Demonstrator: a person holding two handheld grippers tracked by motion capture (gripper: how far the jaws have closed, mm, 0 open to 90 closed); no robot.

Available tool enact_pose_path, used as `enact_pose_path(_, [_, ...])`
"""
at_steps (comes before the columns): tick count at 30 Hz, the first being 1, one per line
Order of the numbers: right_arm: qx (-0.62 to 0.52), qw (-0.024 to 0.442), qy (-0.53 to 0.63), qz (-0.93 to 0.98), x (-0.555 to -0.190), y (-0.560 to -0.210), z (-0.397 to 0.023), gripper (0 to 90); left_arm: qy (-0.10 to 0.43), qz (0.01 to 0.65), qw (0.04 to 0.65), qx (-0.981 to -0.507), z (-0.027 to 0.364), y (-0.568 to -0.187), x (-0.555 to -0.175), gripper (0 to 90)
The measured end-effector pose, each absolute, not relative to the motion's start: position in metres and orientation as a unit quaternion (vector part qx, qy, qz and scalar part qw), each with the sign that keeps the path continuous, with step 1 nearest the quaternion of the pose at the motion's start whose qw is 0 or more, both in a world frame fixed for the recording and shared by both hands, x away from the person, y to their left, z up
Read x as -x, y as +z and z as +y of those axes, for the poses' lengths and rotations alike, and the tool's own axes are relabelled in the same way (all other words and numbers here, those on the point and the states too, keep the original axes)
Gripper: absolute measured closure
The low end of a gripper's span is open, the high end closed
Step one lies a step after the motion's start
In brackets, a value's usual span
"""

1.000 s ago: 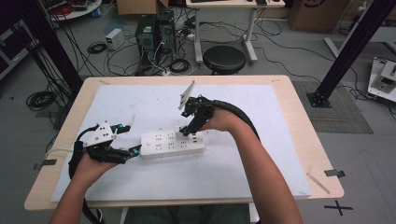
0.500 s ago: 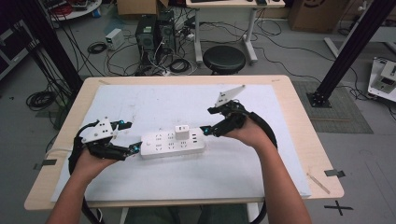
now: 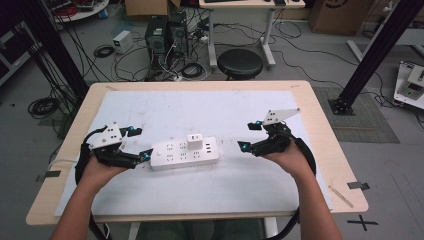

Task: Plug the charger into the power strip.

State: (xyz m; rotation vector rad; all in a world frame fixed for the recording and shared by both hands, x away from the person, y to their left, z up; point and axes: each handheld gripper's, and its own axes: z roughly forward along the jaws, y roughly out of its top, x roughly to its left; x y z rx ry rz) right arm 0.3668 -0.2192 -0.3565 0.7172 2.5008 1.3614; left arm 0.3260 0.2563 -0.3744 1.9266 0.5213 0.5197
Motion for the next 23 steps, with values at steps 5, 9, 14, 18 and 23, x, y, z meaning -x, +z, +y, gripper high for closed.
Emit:
enact_pose_path(5, [-0.249, 0.105, 0.46, 0.846, -0.364, -0.361, -0.225, 19.7, 0.216, 0.214, 0.514, -0.802, 0.256, -0.372, -0.324, 20.1])
enact_pose_path(9, [-0.252, 0.105, 0.462, 0.844, -0.362, -0.361, -0.227, 19.7, 0.215, 0.213, 0.512, -0.804, 0.256, -0.369, -0.325, 20.2])
enact_pose_path(14, [-0.251, 0.11, 0.465, 0.842, -0.359, -0.355, -0.229, 19.7, 0.218, 0.208, 0.515, -0.802, 0.255, -0.362, -0.324, 20.2])
enact_pose_path(18, [-0.253, 0.109, 0.459, 0.844, -0.358, -0.354, -0.229, 19.7, 0.22, 0.211, 0.515, -0.801, 0.257, -0.363, -0.324, 20.2])
enact_pose_path(23, [-0.251, 0.108, 0.46, 0.845, -0.356, -0.354, -0.227, 19.7, 0.219, 0.213, 0.519, -0.798, 0.259, -0.363, -0.323, 20.1])
